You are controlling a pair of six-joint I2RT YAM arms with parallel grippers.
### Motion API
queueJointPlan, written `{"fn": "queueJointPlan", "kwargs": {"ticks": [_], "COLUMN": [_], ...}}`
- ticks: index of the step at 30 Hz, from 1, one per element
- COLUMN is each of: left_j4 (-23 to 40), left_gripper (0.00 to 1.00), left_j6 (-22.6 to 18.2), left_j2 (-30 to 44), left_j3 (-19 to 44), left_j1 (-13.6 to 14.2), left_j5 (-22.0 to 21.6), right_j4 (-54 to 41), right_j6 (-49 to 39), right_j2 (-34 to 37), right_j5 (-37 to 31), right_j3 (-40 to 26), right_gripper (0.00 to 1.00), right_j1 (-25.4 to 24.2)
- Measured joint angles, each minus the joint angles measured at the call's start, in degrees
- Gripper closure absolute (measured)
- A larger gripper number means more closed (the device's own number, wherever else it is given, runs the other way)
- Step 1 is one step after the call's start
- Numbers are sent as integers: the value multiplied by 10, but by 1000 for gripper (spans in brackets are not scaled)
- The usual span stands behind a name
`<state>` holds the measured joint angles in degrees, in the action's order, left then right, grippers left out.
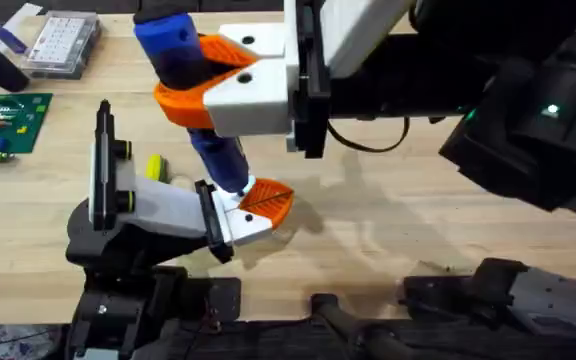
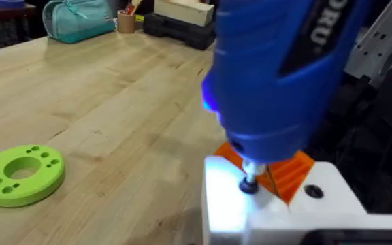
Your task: Pick up the gripper from the table and insert it into the empty holder that is missing its gripper. Then pick up a screw, insert it into the mounting hole, and use the screwdriver to tighten it. Finally, clean up the table by picking up the vegetable and placing it into the bucket.
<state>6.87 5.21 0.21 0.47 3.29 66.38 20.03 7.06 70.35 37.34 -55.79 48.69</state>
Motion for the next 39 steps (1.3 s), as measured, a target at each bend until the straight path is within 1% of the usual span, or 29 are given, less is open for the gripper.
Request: {"fn": "queueJointPlan", "kwargs": {"ticks": [17,24,39], "left_j4": [0,1,2], "left_gripper": [987,987,987], "left_j6": [0,3,4], "left_j2": [0,0,0], "left_j3": [0,0,0], "left_j1": [0,0,0], "left_j5": [1,5,7], "right_j4": [-17,-49,-51], "right_j6": [-3,-10,-11], "right_j2": [-3,-14,-14], "right_j5": [-4,-9,-13], "right_j3": [0,-3,-3], "right_gripper": [954,955,955], "right_j1": [0,0,-1]}}
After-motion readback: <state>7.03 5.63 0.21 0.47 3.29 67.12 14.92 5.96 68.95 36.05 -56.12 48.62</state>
